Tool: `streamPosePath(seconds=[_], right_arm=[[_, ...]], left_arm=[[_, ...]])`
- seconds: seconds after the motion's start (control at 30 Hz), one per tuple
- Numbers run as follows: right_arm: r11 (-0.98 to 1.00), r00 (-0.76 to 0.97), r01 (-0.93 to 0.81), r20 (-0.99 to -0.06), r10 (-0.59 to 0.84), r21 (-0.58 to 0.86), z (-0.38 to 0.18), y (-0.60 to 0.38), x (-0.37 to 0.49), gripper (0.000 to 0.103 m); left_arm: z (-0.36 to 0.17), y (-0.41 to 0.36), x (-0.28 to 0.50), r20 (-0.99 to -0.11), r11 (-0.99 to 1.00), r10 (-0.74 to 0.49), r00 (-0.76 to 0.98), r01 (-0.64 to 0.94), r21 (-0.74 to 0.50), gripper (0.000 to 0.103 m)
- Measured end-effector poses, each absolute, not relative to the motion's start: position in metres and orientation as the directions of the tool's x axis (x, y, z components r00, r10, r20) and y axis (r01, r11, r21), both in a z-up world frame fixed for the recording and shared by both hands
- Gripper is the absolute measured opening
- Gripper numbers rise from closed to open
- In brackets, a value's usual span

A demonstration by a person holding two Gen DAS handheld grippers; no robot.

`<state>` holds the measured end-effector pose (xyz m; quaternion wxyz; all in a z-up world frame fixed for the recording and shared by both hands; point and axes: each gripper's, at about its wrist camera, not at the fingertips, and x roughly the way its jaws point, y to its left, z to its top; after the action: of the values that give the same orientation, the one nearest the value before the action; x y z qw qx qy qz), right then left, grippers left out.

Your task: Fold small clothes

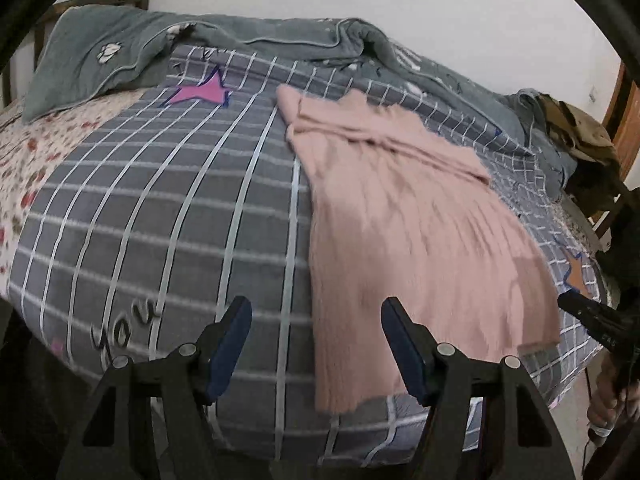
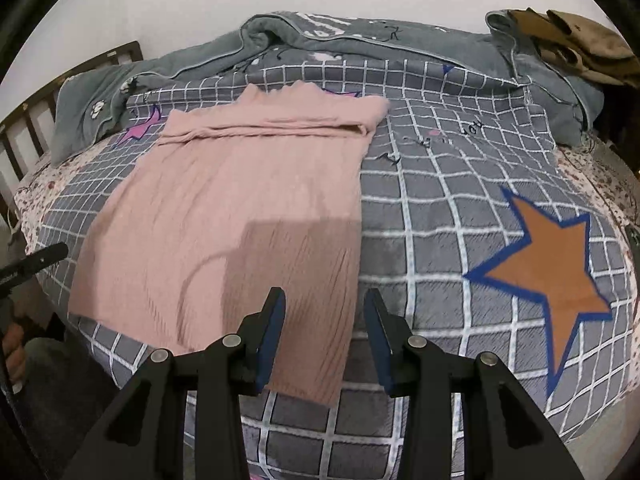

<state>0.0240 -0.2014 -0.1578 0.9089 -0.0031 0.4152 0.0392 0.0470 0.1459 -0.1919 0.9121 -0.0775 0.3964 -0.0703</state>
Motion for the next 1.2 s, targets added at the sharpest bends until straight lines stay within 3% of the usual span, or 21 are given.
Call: streamPosePath(seconds=[0.27,0.53,0.77,0.9,1.2], right_arm=[[0.99,0.638,-0.103,-0.757,0.14,0.096,-0.176,-0.201,0.019,0.04],[0.987,0.621,-0.13,-0.768,0.158,0.099,-0.196,-0.2,0.025,0.04],[0.984,0.611,-0.141,-0.773,0.172,0.107,-0.2,-0.203,0.024,0.04],[0.989,0.626,-0.115,-0.767,0.143,0.09,-0.194,-0.212,0.017,0.039],[0.97,0.596,-0.104,-0.767,0.239,0.221,-0.208,-0.223,0.018,0.039]], left_arm=[[-0.215,0.139,0.047,-0.744,0.977,-0.19,0.641,0.048,-0.209,0.063],[-0.231,0.131,0.052,-0.763,0.973,-0.207,0.613,0.047,-0.227,0.049],[-0.232,0.125,0.055,-0.766,0.97,-0.213,0.606,0.04,-0.238,0.023],[-0.233,0.122,0.052,-0.768,0.975,-0.195,0.611,0.04,-0.217,0.015],[-0.234,0.123,0.052,-0.771,0.971,-0.21,0.601,0.037,-0.236,0.015]])
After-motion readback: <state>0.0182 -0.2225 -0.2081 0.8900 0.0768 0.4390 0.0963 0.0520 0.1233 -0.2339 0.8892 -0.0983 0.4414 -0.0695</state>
